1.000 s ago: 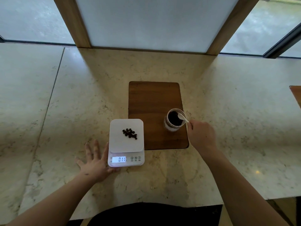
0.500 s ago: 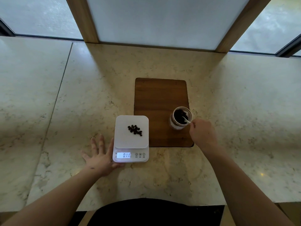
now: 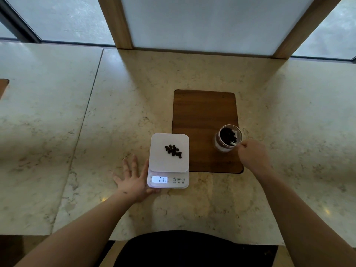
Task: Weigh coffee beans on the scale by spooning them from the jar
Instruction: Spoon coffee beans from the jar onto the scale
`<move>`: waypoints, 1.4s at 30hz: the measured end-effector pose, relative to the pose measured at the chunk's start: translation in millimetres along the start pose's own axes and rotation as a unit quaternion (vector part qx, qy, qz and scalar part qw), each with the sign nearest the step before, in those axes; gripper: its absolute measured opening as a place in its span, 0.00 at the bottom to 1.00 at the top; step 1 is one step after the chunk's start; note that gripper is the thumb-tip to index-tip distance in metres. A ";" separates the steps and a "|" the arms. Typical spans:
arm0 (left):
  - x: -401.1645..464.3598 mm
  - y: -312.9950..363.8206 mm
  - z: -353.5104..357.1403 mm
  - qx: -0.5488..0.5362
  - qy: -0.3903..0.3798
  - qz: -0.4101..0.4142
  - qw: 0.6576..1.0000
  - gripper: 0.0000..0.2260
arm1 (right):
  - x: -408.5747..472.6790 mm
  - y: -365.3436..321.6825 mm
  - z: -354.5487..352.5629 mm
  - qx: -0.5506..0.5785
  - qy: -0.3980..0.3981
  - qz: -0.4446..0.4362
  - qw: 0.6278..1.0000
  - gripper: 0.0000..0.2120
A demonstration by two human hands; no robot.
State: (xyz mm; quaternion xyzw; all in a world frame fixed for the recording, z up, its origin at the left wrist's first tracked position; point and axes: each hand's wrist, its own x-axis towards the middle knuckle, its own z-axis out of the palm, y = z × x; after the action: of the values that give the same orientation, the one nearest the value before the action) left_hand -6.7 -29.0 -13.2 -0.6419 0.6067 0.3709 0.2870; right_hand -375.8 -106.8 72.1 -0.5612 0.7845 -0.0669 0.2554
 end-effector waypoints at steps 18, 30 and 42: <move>6.5 -5.0 6.4 0.015 0.011 -0.003 1.000 0.55 | 12.9 15.4 16.0 0.243 -0.030 0.162 0.956 0.14; 8.8 -6.2 7.9 0.009 0.009 0.001 1.000 0.56 | 5.9 17.1 23.1 0.373 -0.036 0.194 0.907 0.15; 11.2 -7.7 10.7 0.001 0.015 0.004 1.000 0.56 | -1.5 12.9 20.2 0.379 -0.033 0.197 0.904 0.13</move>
State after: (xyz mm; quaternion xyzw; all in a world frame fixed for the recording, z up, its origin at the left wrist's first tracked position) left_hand -0.5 -25.8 -29.1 -0.6447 0.6136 0.3617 0.2775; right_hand -376.8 -97.0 50.1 -0.2580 0.7858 -0.2889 0.4822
